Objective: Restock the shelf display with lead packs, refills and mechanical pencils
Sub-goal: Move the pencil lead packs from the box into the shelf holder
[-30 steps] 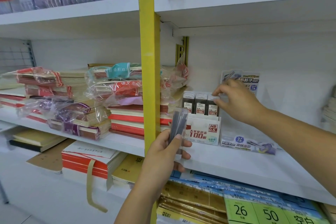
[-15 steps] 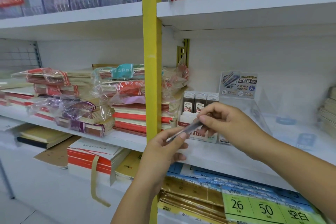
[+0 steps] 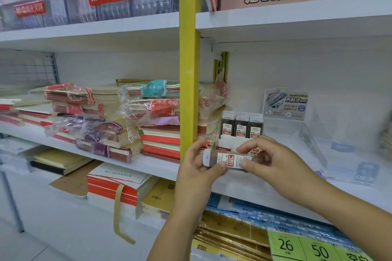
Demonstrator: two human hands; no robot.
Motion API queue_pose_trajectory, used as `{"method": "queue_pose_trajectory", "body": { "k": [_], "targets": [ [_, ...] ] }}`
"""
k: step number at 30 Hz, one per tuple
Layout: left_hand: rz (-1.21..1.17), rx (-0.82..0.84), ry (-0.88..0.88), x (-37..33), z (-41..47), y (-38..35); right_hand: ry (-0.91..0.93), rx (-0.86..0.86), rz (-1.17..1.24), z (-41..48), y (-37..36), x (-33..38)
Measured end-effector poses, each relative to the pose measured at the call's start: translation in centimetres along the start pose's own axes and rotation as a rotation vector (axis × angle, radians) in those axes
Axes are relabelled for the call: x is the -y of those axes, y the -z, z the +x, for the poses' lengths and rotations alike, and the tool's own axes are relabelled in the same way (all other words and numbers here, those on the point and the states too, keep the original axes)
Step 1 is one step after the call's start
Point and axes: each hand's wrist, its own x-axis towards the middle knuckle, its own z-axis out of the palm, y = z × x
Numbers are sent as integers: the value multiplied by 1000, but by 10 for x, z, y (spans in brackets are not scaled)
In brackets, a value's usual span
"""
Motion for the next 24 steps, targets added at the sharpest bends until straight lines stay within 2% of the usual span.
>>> {"method": "queue_pose_trajectory", "body": {
  "k": [5,8,12,15,19,24],
  "targets": [
    [60,57,-61,-5,14,-5,28,84,-89,19,5,6],
    [201,48,-146,-2,20,-14,-2,88,-89,33,24,6],
    [633,-40,-377,12,29,-21,-15,-77,88,60,50,1],
    [992,34,-533,20,32,-23,14,-167,132,82,48,2],
    [1226,111,-576,33,34,-21,143,-271,-72,105,31,1],
    [1227,127,-603,37,35,-15,194,-181,-299,120,10,-15]
  ]
}}
